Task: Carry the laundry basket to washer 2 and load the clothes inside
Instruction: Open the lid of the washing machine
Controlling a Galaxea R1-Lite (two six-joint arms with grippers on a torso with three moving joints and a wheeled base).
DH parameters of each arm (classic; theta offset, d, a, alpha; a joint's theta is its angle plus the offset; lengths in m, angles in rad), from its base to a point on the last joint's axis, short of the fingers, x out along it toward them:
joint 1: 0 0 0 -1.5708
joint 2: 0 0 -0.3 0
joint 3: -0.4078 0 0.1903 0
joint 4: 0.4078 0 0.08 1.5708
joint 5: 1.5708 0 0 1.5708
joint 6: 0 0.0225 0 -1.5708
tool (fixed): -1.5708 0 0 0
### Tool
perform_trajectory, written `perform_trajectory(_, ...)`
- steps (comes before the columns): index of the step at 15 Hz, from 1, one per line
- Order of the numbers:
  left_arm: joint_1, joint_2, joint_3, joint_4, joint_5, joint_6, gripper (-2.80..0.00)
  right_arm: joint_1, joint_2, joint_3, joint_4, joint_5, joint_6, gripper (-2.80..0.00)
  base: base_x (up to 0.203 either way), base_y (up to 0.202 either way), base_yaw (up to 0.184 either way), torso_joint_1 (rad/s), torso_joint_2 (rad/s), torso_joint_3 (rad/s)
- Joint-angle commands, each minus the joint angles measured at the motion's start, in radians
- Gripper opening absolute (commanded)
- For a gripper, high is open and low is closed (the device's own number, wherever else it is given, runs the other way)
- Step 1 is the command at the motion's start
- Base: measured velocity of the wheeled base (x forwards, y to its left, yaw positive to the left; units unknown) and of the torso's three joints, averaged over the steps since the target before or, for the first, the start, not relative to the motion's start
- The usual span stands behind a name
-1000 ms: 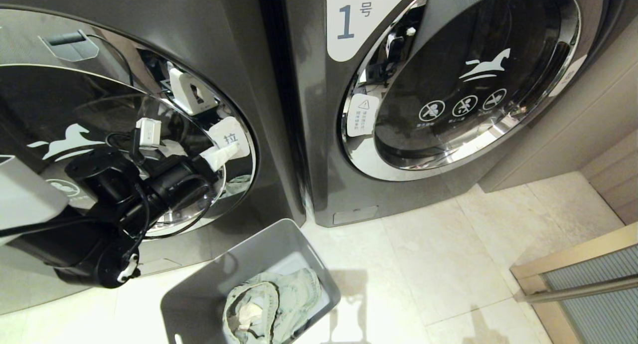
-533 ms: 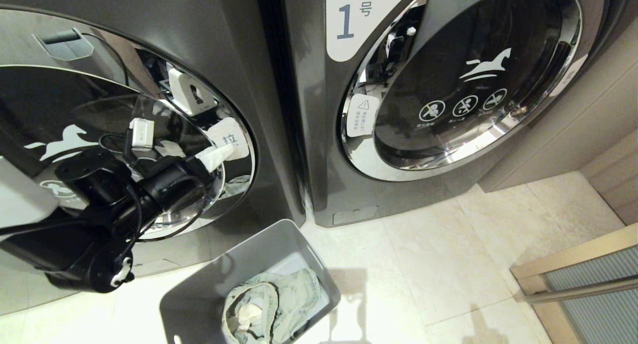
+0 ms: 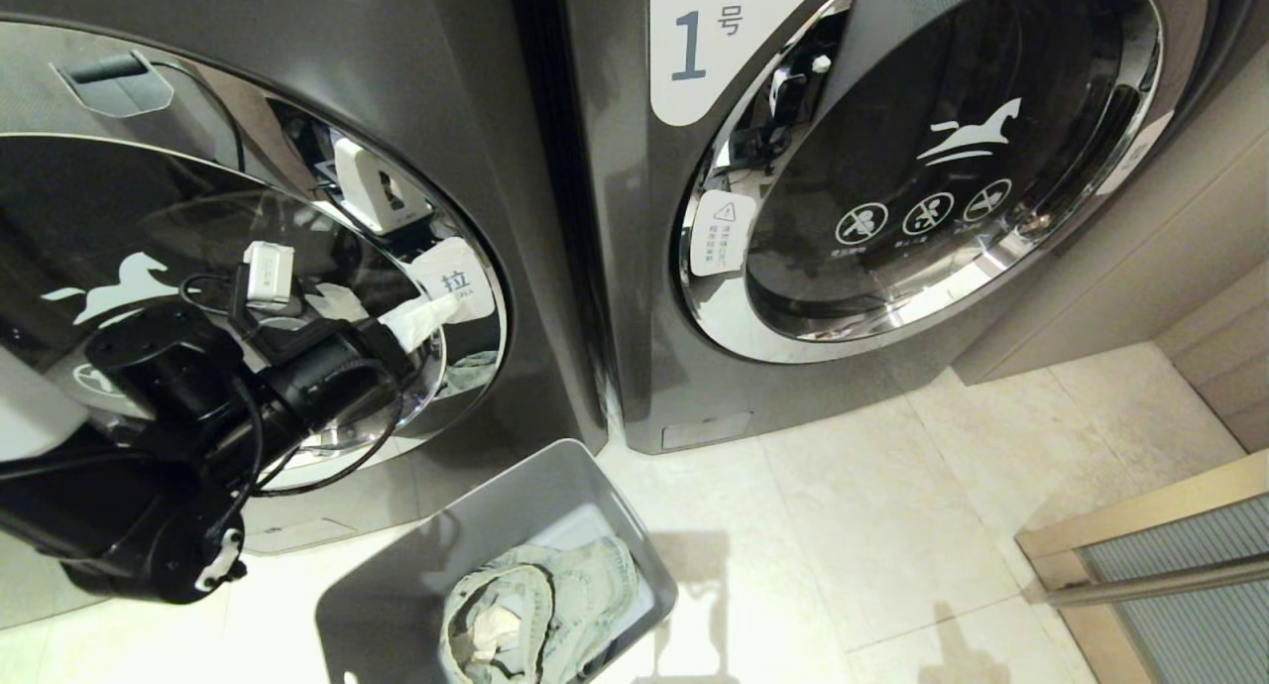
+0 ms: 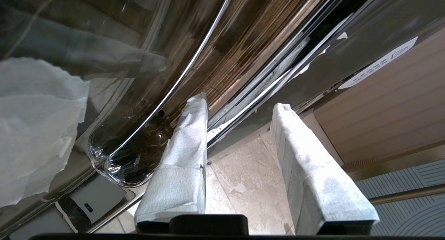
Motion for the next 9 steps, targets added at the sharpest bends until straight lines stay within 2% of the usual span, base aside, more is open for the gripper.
perform_trajectory(1,-0.013,-0.009,0.007,-0.009,-0.009,-0.003,-2.8,0.001,0.002,0.04,-0.002,0.0,0.0,-2.8,0.0,0.0,0.0,0.0,0.0,0.0)
perform_trajectory(9,-0.079,-0.006,0.008,-0.009,-0.009,-0.003,-2.8,0.001,0.002,0.04,-0.002,0.0,0.0,-2.8,0.0,0.0,0.0,0.0,0.0,0.0)
